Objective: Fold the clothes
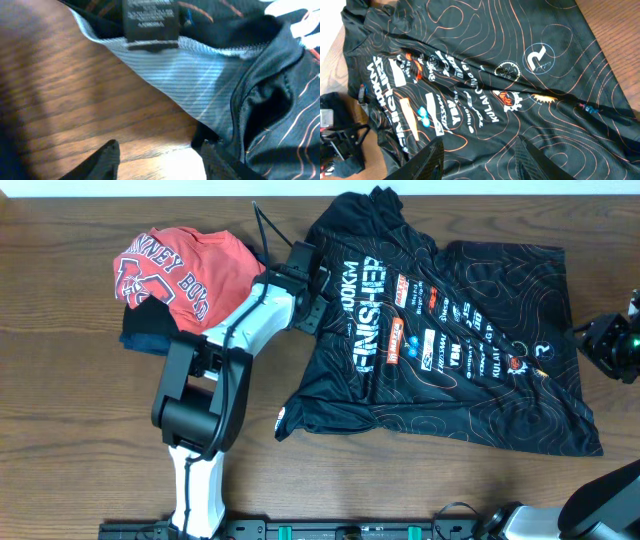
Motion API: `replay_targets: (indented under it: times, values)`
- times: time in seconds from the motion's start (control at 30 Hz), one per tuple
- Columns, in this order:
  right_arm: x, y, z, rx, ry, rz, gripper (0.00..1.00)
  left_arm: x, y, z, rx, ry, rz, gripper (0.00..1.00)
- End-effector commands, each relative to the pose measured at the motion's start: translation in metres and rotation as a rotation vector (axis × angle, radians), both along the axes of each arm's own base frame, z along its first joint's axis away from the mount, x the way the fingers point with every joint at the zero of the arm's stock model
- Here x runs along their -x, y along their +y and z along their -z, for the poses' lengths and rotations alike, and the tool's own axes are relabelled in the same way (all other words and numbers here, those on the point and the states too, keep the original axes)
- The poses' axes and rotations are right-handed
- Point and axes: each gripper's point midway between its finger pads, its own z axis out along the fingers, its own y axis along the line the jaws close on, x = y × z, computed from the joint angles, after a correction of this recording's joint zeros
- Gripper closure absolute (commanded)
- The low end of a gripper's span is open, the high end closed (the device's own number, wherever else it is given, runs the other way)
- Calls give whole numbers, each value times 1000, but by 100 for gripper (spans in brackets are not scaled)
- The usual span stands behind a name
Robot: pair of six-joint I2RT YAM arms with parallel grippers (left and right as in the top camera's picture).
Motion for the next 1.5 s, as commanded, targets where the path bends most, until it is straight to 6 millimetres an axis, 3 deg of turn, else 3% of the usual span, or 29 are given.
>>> replay_targets:
  times: [0.0, 0.1, 0.33, 0.57, 0.67, 0.8, 0.93, 0.97, 1.07, 1.13, 1.33, 1.47]
  values:
    - [2, 4, -1, 17, 0, -20, 55, -4, -11, -28, 72, -41, 15, 44]
    - [3, 4, 0, 18, 4, -19, 55, 6, -28, -23, 163, 15, 57, 44]
    - [3, 4, 0, 18, 9, -18, 55, 11, -28, 1, 157, 69, 57, 45]
    - [4, 4, 0, 17, 11, -18, 56, 4, -31, 0, 166, 43, 59, 69]
    - [5, 5, 1, 15, 14, -18, 56, 5, -30, 1, 165, 46, 59, 69]
    - [5, 5, 1, 13, 15, -18, 56, 6, -31, 2, 168, 53, 65, 59]
    - [5, 5, 1, 13, 15, -18, 57, 9, -31, 11, 161, 72, 71, 59]
    - [5, 5, 1, 12, 16, -18, 57, 10, -30, 15, 158, 81, 70, 61]
    - [6, 6, 1, 8, 22, -18, 57, 12, -29, 20, 152, 96, 67, 86]
    - [7, 6, 1, 7, 24, -18, 57, 10, -30, 15, 157, 84, 68, 94]
    - [6, 6, 1, 9, 20, -18, 57, 8, -16, -31, 144, 22, 45, 94]
    - [-1, 2, -1, 34, -11, -22, 53, 20, 1, -67, 123, 7, 20, 94]
